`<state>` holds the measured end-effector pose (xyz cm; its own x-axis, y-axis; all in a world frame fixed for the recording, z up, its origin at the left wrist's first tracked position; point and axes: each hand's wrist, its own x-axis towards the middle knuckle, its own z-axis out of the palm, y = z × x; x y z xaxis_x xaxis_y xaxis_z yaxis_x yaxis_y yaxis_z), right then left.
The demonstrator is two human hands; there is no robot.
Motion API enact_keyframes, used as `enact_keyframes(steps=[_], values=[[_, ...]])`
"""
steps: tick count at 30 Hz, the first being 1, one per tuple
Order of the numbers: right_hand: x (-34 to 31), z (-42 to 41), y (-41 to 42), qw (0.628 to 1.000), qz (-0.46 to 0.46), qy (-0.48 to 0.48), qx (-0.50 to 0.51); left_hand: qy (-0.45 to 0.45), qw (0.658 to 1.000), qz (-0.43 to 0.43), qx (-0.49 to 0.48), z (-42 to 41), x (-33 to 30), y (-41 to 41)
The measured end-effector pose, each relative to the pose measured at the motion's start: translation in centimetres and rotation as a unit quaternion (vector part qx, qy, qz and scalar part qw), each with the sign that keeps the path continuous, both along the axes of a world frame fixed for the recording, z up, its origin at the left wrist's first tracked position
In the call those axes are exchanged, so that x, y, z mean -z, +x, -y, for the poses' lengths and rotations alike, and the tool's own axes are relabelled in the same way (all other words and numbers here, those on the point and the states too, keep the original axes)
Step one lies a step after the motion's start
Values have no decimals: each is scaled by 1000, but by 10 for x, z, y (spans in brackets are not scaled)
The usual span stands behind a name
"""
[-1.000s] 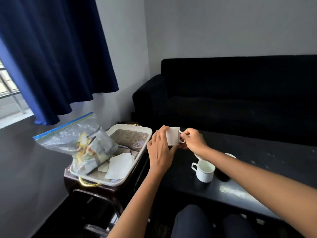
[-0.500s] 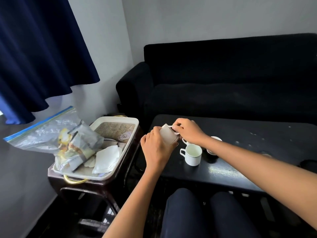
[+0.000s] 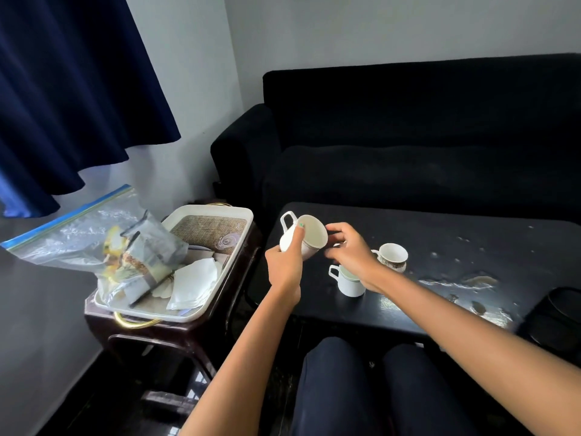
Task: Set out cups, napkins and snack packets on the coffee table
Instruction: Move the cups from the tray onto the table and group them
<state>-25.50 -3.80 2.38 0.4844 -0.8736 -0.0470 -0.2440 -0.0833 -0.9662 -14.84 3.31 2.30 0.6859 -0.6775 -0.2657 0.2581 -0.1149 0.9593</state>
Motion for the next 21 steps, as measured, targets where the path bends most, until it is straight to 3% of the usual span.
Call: enact_keyframes(steps=[4,14,21], values=[[12,-13,2,999,35,21,-21,21,999,-25,22,4,3,-7],[28,-14,-6,987,60,-10,152,43,988,5,149,8,16,-39],[39,0,-50,977,67,-16,200,36,958,61,278,6,16,-69]])
